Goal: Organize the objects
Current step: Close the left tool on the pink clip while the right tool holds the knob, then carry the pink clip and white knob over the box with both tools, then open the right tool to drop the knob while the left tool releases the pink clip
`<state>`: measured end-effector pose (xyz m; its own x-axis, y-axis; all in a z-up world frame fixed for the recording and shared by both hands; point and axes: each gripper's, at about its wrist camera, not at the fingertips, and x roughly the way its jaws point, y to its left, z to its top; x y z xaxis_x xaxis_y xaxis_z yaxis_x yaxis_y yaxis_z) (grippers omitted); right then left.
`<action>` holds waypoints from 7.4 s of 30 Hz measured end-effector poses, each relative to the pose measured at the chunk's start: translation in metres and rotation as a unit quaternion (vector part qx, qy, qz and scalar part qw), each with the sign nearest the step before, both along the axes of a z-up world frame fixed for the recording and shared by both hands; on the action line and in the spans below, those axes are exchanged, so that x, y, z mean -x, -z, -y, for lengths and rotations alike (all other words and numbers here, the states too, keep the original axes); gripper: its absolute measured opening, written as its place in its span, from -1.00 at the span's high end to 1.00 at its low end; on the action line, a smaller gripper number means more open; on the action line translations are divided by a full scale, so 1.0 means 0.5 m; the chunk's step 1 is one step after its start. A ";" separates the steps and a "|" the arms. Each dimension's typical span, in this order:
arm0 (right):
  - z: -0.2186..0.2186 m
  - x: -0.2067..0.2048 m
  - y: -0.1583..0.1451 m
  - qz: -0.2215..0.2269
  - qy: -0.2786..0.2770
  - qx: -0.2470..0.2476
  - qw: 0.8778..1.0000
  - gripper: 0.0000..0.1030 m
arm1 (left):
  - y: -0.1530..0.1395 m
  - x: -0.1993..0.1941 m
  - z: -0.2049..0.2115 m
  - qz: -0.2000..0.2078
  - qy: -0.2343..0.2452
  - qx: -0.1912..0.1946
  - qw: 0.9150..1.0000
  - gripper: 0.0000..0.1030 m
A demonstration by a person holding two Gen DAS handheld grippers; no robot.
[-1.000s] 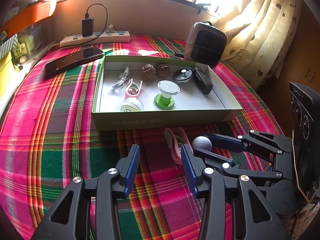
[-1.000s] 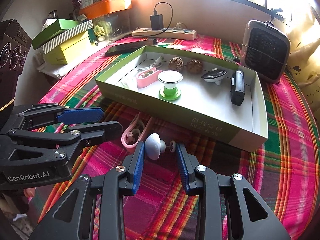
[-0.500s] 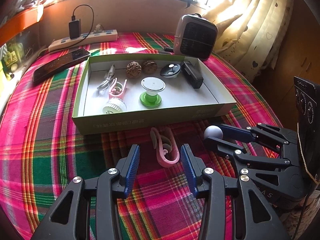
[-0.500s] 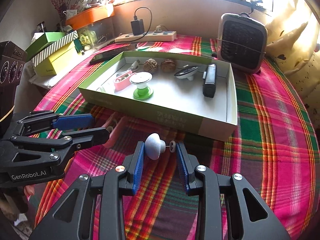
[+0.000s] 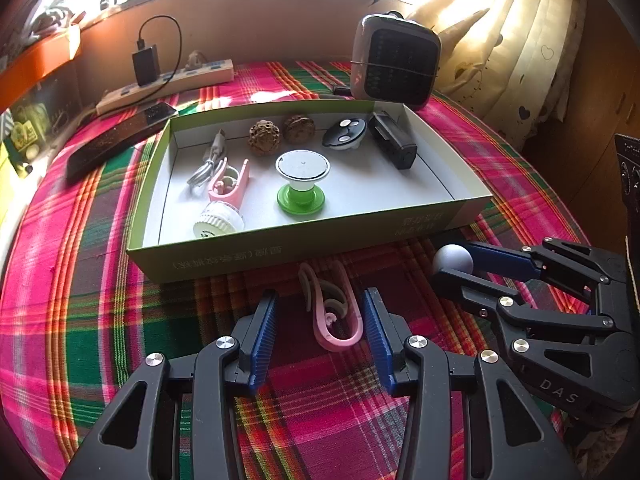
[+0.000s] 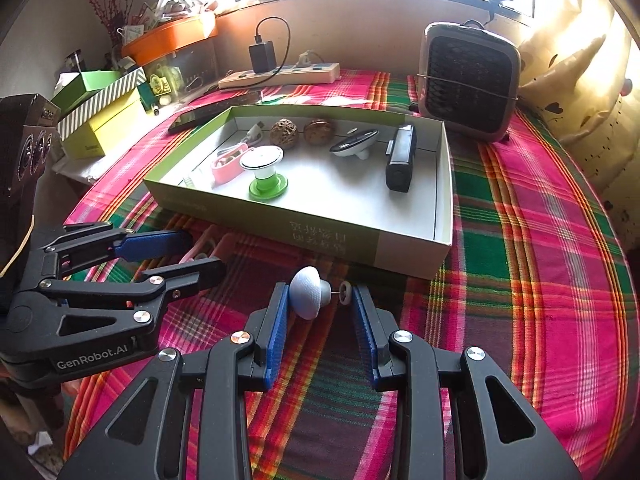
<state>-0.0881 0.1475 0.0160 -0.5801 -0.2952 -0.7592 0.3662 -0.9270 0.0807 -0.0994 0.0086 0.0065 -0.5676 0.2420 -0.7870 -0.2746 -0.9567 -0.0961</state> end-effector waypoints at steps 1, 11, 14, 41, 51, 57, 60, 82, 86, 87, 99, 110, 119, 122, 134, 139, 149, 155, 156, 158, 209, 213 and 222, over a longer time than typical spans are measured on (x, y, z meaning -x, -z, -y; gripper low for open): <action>-0.001 0.000 0.001 0.001 0.000 0.000 1.000 0.36 | 0.000 0.001 -0.001 -0.001 0.001 0.000 1.000 0.20; -0.001 0.004 0.005 0.005 0.001 0.002 1.000 0.36 | 0.004 0.004 -0.007 -0.006 0.006 0.011 1.000 0.22; -0.001 0.003 0.006 0.004 0.001 0.003 1.000 0.36 | 0.004 0.003 -0.007 -0.009 0.003 0.016 1.000 0.30; -0.002 0.004 0.007 0.007 0.001 0.000 1.000 0.36 | 0.005 0.004 0.002 -0.012 -0.006 0.019 1.000 0.58; -0.004 0.003 0.006 0.009 0.002 0.006 1.000 0.36 | 0.003 0.003 0.007 -0.010 -0.007 0.011 1.000 0.59; -0.003 -0.001 -0.004 0.005 -0.001 0.011 1.000 0.36 | -0.012 -0.004 0.010 -0.018 -0.006 0.005 1.000 0.59; -0.002 -0.003 -0.012 0.001 -0.001 0.013 1.000 0.36 | -0.021 -0.004 0.011 -0.020 -0.003 0.000 1.000 0.59; -0.006 0.036 -0.079 -0.035 0.005 0.015 0.999 0.36 | -0.099 0.042 0.001 -0.048 0.012 -0.019 0.999 0.59; -0.009 0.055 -0.084 -0.037 0.010 0.010 0.999 0.36 | -0.106 0.060 -0.005 -0.049 0.018 -0.021 0.998 0.59; -0.010 0.059 -0.084 -0.036 0.012 0.009 0.999 0.36 | -0.108 0.065 -0.007 -0.049 0.019 -0.020 0.998 0.59; -0.015 0.115 -0.074 -0.026 0.020 -0.004 0.999 0.36 | -0.105 0.131 -0.027 -0.037 0.035 -0.022 0.998 0.59; -0.016 0.161 -0.047 -0.004 0.024 -0.014 1.000 0.36 | -0.083 0.195 -0.048 -0.019 0.042 -0.010 0.999 0.59; -0.016 0.180 -0.027 0.010 0.026 -0.020 0.999 0.36 | -0.054 0.228 -0.054 -0.003 0.040 -0.004 0.999 0.59; -0.016 0.184 -0.021 0.012 0.027 -0.022 0.999 0.36 | -0.046 0.234 -0.056 0.002 0.040 -0.005 0.999 0.59; -0.009 0.184 -0.017 0.012 0.019 -0.026 0.999 0.36 | -0.023 0.247 -0.061 0.014 0.041 0.007 0.999 0.59; -0.003 0.184 -0.014 0.014 0.016 -0.029 0.999 0.36 | -0.019 0.248 -0.062 0.016 0.042 0.008 0.999 0.59; 0.007 0.185 -0.008 0.015 0.013 -0.036 0.999 0.36 | -0.006 0.250 -0.061 0.028 0.038 0.005 0.999 0.58; 0.010 0.185 -0.006 0.013 0.014 -0.038 0.999 0.36 | -0.005 0.252 -0.060 0.029 0.037 0.004 0.999 0.58; 0.010 0.185 -0.006 0.013 0.014 -0.039 0.999 0.36 | -0.005 0.251 -0.061 0.029 0.037 0.005 0.999 0.58; 0.010 0.185 -0.006 0.012 0.014 -0.041 0.999 0.36 | -0.005 0.251 -0.061 0.028 0.038 0.006 0.999 0.58; 0.001 0.158 -0.025 0.003 0.037 -0.038 0.999 -0.03 | -0.030 0.210 -0.048 0.003 0.015 0.033 0.999 0.25; -0.003 0.153 -0.030 -0.001 0.042 -0.036 0.998 -0.03 | -0.038 0.199 -0.047 -0.007 0.010 0.039 0.999 0.25; -0.010 0.129 -0.041 -0.011 0.052 -0.015 0.998 -0.03 | -0.059 0.157 -0.025 -0.029 -0.021 0.029 0.999 0.25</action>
<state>-0.1525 0.1523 0.0364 -0.6238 -0.2087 -0.7532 0.2687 -0.9622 0.0441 -0.1780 0.0212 0.0359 -0.6220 0.1717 -0.7640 -0.2378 -0.9710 -0.0246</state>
